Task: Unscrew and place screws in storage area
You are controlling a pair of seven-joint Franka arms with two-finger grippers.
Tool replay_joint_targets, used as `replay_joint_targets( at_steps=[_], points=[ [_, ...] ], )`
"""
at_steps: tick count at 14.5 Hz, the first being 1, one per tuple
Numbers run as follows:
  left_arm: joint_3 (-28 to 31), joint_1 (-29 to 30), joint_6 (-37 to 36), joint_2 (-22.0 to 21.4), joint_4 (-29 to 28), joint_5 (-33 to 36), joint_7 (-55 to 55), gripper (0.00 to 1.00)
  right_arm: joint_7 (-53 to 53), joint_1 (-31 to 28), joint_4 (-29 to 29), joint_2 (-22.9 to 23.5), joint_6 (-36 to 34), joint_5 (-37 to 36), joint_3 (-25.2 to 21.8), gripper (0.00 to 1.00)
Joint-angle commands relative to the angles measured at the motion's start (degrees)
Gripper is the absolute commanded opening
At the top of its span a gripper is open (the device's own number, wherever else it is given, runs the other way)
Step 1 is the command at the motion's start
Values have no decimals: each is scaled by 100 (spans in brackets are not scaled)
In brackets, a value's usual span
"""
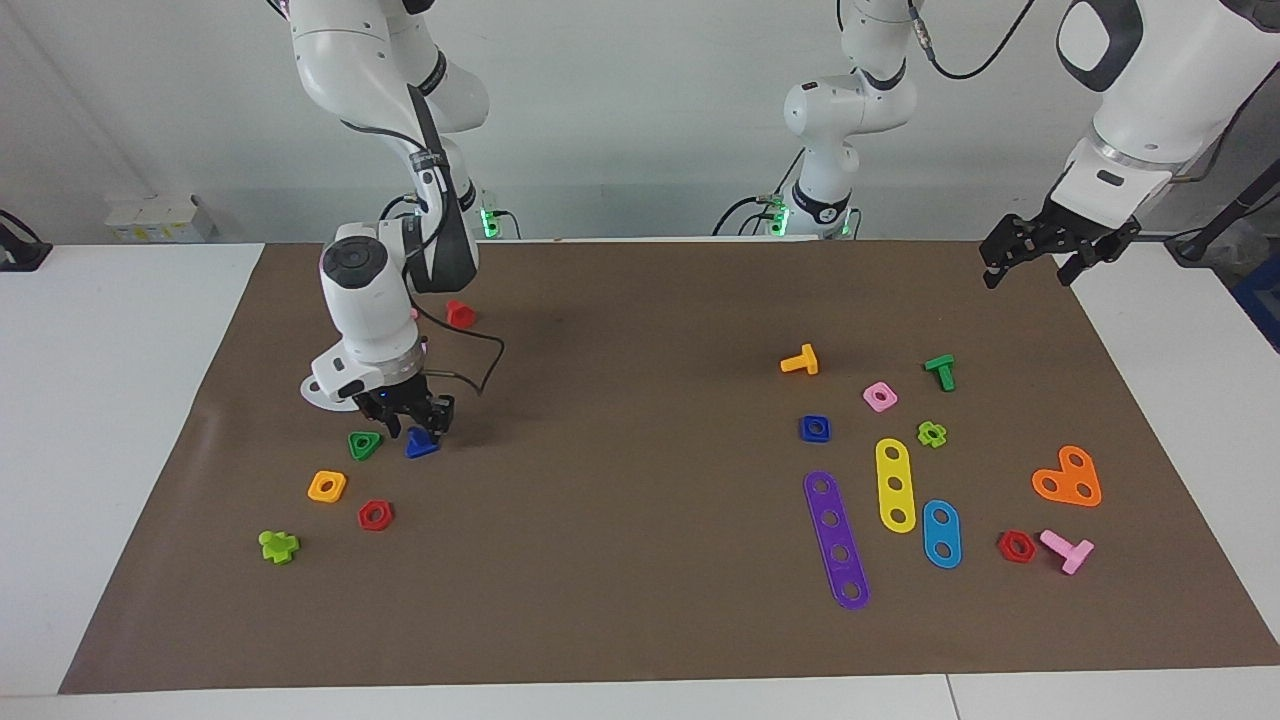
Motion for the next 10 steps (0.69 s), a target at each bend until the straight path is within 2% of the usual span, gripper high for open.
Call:
replay_joint_targets(
  at_steps=[1,5,7,10],
  points=[
    [3,42,66,-87,-38,-55,7,100,-133,-122,198,-318,-380,101,76,99],
    [3,33,75,-87,-38,-55,7,100,-177,-174,769,-669,-1233,101,67,99],
    [3,42,84,-87,-38,-55,7,100,-623,-192,997,-915,-1672,197,49,99],
    [3,33,119,-96,-38,-55,7,100,-854,-323,1892,-995,-2796,602,23,99]
  ],
)
